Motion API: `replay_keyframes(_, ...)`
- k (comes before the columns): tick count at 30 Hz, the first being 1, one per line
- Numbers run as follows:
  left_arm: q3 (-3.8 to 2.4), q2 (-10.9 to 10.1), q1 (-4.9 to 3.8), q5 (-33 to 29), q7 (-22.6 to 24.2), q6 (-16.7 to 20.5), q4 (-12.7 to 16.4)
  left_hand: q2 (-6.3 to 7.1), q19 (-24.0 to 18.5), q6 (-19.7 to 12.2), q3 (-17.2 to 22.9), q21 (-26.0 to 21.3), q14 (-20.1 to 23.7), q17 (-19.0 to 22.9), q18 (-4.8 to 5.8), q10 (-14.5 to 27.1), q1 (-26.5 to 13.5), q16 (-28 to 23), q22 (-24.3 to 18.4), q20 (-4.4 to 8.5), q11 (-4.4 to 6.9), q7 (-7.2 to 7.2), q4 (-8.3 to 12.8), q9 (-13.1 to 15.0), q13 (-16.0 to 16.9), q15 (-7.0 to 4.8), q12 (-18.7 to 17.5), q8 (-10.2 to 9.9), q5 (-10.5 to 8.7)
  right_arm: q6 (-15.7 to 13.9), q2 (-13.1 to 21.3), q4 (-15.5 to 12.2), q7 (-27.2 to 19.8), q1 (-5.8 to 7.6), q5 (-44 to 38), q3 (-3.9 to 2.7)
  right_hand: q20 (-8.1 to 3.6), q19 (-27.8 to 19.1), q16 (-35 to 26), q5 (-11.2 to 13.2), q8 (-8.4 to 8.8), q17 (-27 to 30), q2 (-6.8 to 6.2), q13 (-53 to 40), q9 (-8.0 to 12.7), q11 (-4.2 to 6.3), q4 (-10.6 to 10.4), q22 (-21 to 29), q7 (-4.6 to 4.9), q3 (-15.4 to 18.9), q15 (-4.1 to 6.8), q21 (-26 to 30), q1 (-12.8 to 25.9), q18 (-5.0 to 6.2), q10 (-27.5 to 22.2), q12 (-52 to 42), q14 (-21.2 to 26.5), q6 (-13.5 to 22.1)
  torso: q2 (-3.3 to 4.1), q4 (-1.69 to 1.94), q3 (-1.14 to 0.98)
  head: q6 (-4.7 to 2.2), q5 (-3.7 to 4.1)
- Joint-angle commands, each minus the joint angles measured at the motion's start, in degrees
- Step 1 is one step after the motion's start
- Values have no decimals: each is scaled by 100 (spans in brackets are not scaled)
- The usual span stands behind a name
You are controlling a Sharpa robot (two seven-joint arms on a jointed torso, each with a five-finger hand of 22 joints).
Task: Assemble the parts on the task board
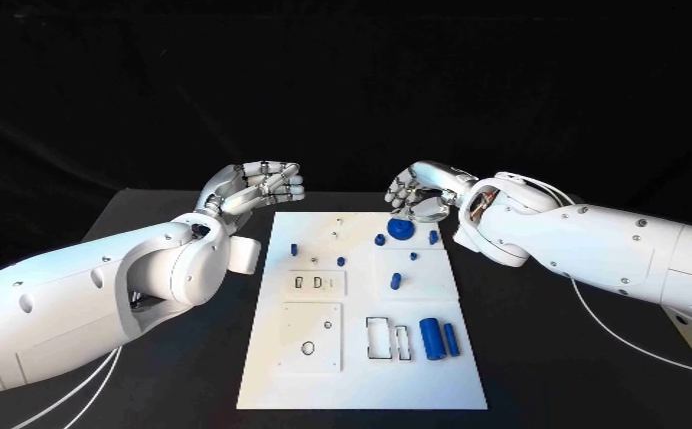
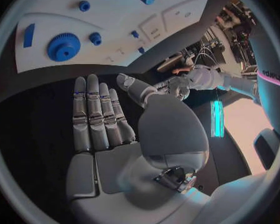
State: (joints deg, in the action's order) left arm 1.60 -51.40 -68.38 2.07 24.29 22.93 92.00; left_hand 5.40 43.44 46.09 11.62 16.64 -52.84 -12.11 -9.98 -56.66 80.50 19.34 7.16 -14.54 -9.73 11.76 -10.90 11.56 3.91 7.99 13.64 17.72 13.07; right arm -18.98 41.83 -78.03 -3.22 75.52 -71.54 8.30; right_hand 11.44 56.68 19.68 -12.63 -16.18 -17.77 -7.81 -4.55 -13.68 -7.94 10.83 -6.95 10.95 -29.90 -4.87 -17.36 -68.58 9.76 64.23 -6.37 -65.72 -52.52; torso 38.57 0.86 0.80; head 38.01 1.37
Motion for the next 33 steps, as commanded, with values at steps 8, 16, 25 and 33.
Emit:
replay_keyframes(8, -22, -171, -25, 43, -33, -376, 376, 35, 75, 13, -157, -43, -30, -50, -53, -106, -95, -36, -65, -2, -6, 37, -99, 28, 0, 2, -149, 12, -352, 622, -188, -61, 916, 88, -1765, -2, -658, 1516, 4281, -220, 97, -3779, -411, -322, -639, 290, -286, -1418, -242, -24, 493, -2165, 125, 21, 410, 257, -1983, -329, 223, 35, 42, -44, 53)
replay_keyframes(16, -23, -186, -27, 21, -72, -401, 438, 29, 83, 11, -185, -50, -32, -58, -53, -117, -98, -44, -76, -1, -6, 39, -109, 33, 1, 2, -170, 12, -407, 867, -318, 1, 1028, 89, -1881, 6, -541, 1406, 5485, -58, 301, -4970, -432, -304, -743, 191, -369, -2207, -160, 181, 385, -2953, 21, 5, -253, 244, -2049, -158, 286, 85, 63, -51, 81)
replay_keyframes(25, -24, -241, -27, 17, -93, -430, 507, 27, 85, 2, -202, -55, -28, -62, -52, -115, -103, -50, -82, -2, -9, 42, -116, 34, 0, 4, -185, 8, -425, 976, -375, 68, 1070, 67, -1962, 10, -505, 1515, 5777, -60, 356, -5251, -392, -319, -772, 177, -410, -2892, -151, 284, 366, -3511, -54, -63, -339, 196, -2093, -141, 326, 126, 78, -55, 114)
replay_keyframes(33, -24, -307, -27, -19, -103, -438, 545, 24, 85, -11, -216, -60, -21, -64, -51, -109, -108, -57, -87, -3, -14, 48, -122, 34, -2, 7, -199, 2, -429, 1052, -409, 83, 1079, 12, -1981, 15, -495, 1501, 5846, -95, 355, -5299, -348, -329, -792, 171, -428, -3028, -144, 275, 359, -3631, -90, -70, -340, 169, -2094, -183, 364, 122, 73, -67, 100)
